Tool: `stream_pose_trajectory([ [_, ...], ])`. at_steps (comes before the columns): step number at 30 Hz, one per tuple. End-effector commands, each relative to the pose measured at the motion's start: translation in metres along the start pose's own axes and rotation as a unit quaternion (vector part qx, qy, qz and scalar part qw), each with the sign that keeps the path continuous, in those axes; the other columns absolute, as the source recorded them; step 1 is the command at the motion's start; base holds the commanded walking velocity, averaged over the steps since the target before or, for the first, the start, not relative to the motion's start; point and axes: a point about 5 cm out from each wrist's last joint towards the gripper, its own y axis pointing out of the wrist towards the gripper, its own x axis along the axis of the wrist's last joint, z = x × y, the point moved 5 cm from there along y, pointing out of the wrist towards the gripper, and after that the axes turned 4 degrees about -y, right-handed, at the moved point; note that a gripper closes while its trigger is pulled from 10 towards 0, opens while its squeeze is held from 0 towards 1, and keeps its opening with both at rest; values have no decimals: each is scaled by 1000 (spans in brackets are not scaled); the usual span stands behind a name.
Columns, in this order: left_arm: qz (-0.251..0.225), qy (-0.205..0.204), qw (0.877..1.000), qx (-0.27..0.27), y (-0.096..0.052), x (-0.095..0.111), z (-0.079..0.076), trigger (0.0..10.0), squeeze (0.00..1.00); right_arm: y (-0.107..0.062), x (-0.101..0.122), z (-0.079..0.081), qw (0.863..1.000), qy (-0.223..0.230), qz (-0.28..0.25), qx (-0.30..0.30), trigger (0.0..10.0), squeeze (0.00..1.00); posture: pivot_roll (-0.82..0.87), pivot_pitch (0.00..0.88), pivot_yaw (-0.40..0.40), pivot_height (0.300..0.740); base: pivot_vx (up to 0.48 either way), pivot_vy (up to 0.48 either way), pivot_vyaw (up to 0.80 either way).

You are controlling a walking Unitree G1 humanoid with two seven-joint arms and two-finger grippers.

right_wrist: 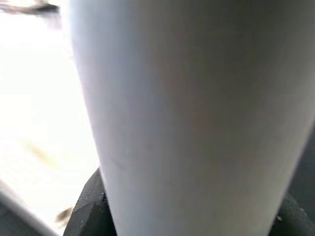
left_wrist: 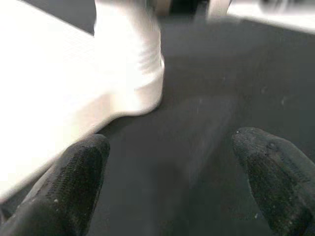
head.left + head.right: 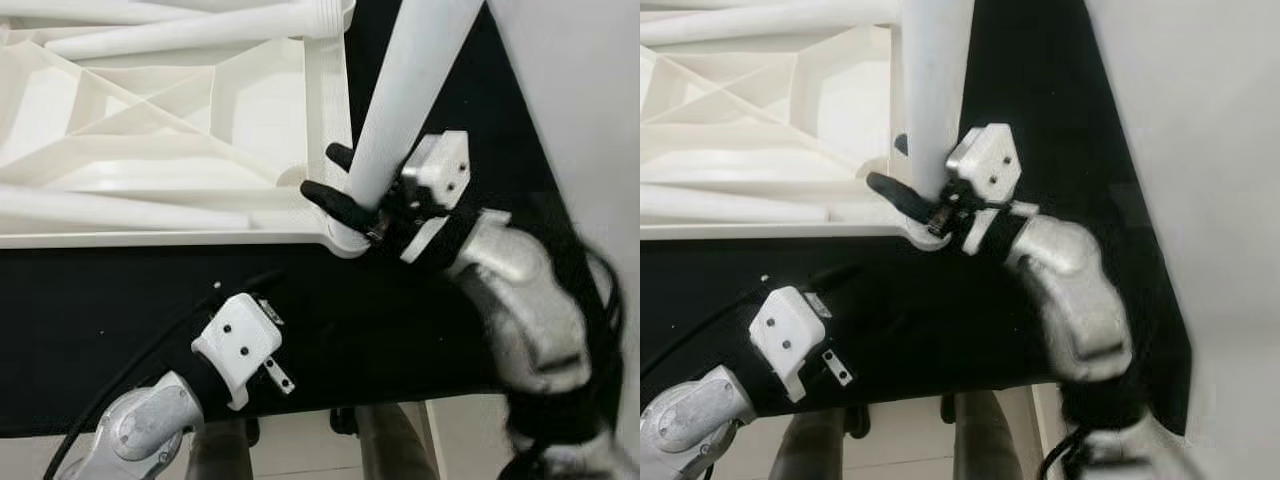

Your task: Building children table

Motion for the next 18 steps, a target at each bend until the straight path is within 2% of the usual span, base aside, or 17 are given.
stream_pose_trajectory([
  [1, 6, -18, 1000, -2, -3, -4, -5, 10000, 0, -40, -99, -48, 957, -9, 242, -159, 0, 0, 76, 397, -67, 740, 0, 0, 0],
  [3, 6, -18, 1000, -2, -3, -3, -5, 10000, 0, -42, -98, -49, 956, -9, 240, -167, 0, 0, 76, 397, -67, 740, 0, 0, 0],
  [5, 4, -17, 1000, 2, -3, -3, -4, 10000, 0, -33, -91, -8, 973, 25, 212, -91, 0, 0, 83, 397, -59, 740, 0, 0, 0],
  [6, 4, -17, 1000, 2, -3, -3, -4, 10000, 0, -33, -91, -8, 973, 25, 212, -91, 0, 0, 83, 397, -59, 740, 0, 0, 0],
  [8, 4, -17, 1000, 5, -3, -3, -4, 10000, 0, -29, -86, 10, 977, 38, 199, -61, 0, 0, 87, 394, -58, 740, 0, 0, 0],
  [11, 4, -16, 1000, 7, -3, -3, -3, 10000, 0, -26, -86, 11, 978, 41, 198, -58, 0, 0, 87, 395, -58, 740, 0, 0, 0],
  [12, 4, -16, 1000, 8, -4, -3, -2, 10000, 0, -24, -86, 11, 978, 40, 198, -57, 2784, 0, 86, 394, -57, 740, 0, 0, 0],
  [13, 5, -16, 1000, 9, -4, -3, -2, 10000, 0, -22, -84, 11, 978, 38, 197, -55, 10000, 0, 87, 393, -58, 740, 0, 0, 0],
  [15, 5, -16, 1000, 8, -4, -3, -2, 10000, 0, -21, -82, 11, 977, 35, 199, -63, 10000, 0, 87, 393, -58, 740, 0, 0, 0],
  [16, 5, -16, 1000, 8, -4, -3, -3, 10000, 0, -18, -77, 12, 979, 41, 191, -63, 10000, 380, 85, 393, -58, 740, 0, 0, 0],
  [17, 5, -16, 1000, 7, -3, -3, -3, 10000, 0, -14, -70, 10, 981, 47, 177, -67, 10000, 1000, 85, 393, -58, 740, 0, 0, 0],
  [18, 4, -16, 1000, 7, -3, -3, -3, 10000, 0, -12, -66, 9, 982, 52, 166, -69, 10000, 1000, 85, 393, -58, 740, 0, 0, 0],
])
